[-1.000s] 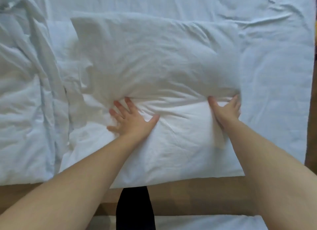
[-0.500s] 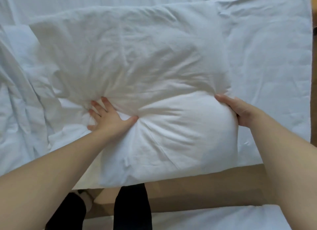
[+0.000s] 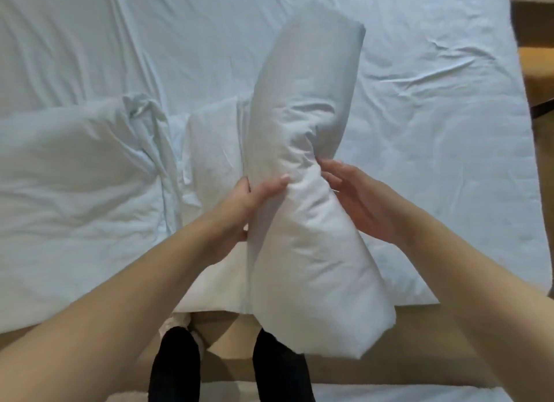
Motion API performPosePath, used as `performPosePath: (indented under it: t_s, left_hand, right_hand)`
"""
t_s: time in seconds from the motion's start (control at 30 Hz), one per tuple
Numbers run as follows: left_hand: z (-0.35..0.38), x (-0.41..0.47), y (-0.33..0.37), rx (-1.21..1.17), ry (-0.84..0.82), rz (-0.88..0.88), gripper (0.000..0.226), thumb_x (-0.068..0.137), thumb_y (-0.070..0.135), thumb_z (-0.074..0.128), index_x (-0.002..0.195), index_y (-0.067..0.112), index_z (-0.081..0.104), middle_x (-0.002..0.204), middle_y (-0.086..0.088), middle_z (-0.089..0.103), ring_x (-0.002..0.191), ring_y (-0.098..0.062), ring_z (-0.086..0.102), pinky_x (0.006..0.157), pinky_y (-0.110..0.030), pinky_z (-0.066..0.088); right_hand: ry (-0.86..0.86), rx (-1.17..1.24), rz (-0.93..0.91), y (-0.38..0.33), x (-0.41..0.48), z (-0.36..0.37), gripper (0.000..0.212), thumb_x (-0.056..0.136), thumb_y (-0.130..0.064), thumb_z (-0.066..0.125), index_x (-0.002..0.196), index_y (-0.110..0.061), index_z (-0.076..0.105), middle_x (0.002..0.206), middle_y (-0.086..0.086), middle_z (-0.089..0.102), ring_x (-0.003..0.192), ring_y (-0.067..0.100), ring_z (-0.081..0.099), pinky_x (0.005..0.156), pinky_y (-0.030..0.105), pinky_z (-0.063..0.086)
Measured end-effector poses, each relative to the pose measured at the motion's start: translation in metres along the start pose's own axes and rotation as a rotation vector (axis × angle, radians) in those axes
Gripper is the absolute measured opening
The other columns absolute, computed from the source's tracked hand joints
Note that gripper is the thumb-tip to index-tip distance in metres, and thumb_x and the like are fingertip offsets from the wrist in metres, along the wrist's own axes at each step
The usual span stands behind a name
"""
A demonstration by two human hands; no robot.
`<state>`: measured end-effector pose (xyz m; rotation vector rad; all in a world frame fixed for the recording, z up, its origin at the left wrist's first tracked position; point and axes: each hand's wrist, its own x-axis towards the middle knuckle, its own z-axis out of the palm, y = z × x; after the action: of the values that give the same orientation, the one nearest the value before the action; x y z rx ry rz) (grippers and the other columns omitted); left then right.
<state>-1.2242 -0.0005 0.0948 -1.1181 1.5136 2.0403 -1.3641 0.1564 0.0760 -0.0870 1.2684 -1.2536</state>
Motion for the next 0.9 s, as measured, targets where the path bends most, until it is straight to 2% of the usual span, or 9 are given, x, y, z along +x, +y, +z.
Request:
performPosePath:
  t_s: [0.1,0.2,0.37,0.43,0.53,0.63,0.7,0.8,0.9]
  left_hand:
    - [-0.050,-0.046,0.007,0.025,-0.008,0.064,0.032,0.080,0.039,0.067,0.111,0.037,0.063,0.104,0.014,0.073,0.096,-0.005,0.069,0.078,-0.029,0.058]
    - [-0.111,-0.078,-0.003,0.013,0.231,0.050,0.044,0.063,0.018,0.067,0.106,0.022,0.069,0.100,0.002,0.075,0.096,-0.017,0.070,0.083,-0.034,0.057]
    - [-0.245,-0.152,-0.022,0.010,0.507,0.037,0.021,0.078,-0.004,0.058,0.089,0.011,0.068,0.080,-0.002,0.072,0.071,-0.014,0.069,0.056,-0.022,0.053]
    - [-0.308,-0.177,-0.032,0.043,0.601,0.033,0.024,0.081,-0.008,0.053,0.087,0.011,0.066,0.080,-0.003,0.070,0.066,-0.014,0.065,0.051,-0.019,0.050]
    - [-0.409,-0.184,-0.072,0.068,0.729,-0.046,0.022,0.084,-0.007,0.051,0.091,0.009,0.064,0.094,-0.010,0.068,0.072,-0.018,0.061,0.057,-0.025,0.046]
    - [-0.481,-0.157,-0.131,0.046,0.764,-0.233,0.031,0.091,0.019,0.054,0.121,0.010,0.055,0.115,-0.015,0.063,0.088,-0.025,0.059,0.078,-0.035,0.048]
    - [-0.499,-0.127,-0.164,-0.004,0.708,-0.367,0.065,0.079,0.052,0.056,0.127,0.009,0.050,0.116,-0.015,0.059,0.096,-0.029,0.057,0.088,-0.040,0.046]
    - [-0.504,-0.089,-0.195,0.011,0.786,-0.301,0.107,0.067,0.076,0.063,0.142,0.006,0.032,0.136,-0.010,0.048,0.119,-0.032,0.052,0.097,-0.038,0.044]
    - [-0.504,-0.071,-0.197,0.114,0.900,-0.174,0.094,0.074,0.065,0.068,0.141,0.009,0.031,0.140,-0.009,0.045,0.125,-0.030,0.048,0.097,-0.035,0.041]
  right_hand:
    - [-0.051,-0.073,-0.028,-0.007,0.018,0.076,0.037,0.104,-0.026,0.031,0.124,-0.028,0.062,0.126,-0.005,0.066,0.120,0.012,0.059,0.112,0.039,0.038]
    - [-0.113,-0.127,-0.062,-0.013,0.039,0.154,0.036,0.102,-0.026,0.034,0.119,-0.033,0.065,0.127,-0.003,0.065,0.120,0.018,0.059,0.111,0.034,0.038]
    - [-0.181,-0.234,-0.273,-0.015,0.079,0.288,0.031,0.088,-0.032,0.047,0.108,-0.031,0.071,0.090,-0.005,0.062,0.075,0.012,0.050,0.070,0.025,0.035]
    - [-0.091,-0.479,-0.547,-0.008,0.103,0.337,0.027,0.089,-0.021,0.050,0.108,-0.023,0.070,0.092,-0.003,0.065,0.079,0.014,0.056,0.070,0.026,0.045]
    - [0.276,-1.275,-1.006,0.018,0.164,0.370,0.033,0.084,-0.019,0.057,0.115,-0.017,0.068,0.114,0.006,0.063,0.103,0.027,0.057,0.083,0.046,0.048]
    - [0.391,-1.550,-0.571,0.056,0.225,0.374,0.064,0.089,-0.046,0.055,0.148,-0.037,0.034,0.161,0.007,0.017,0.147,0.035,0.013,0.105,0.070,0.023]
    - [0.331,-1.659,-0.360,0.091,0.260,0.379,0.073,0.091,-0.063,0.041,0.152,-0.046,0.007,0.163,-0.002,-0.016,0.148,0.034,-0.018,0.107,0.074,0.005]
    - [0.329,-1.750,-0.364,0.114,0.296,0.398,0.072,0.090,-0.070,0.026,0.152,-0.045,-0.002,0.160,-0.001,-0.025,0.145,0.035,-0.026,0.107,0.075,-0.004]
    - [0.319,-1.749,-0.336,0.113,0.309,0.394,0.069,0.092,-0.069,0.022,0.153,-0.045,-0.001,0.160,-0.004,-0.025,0.145,0.033,-0.027,0.109,0.073,-0.006]
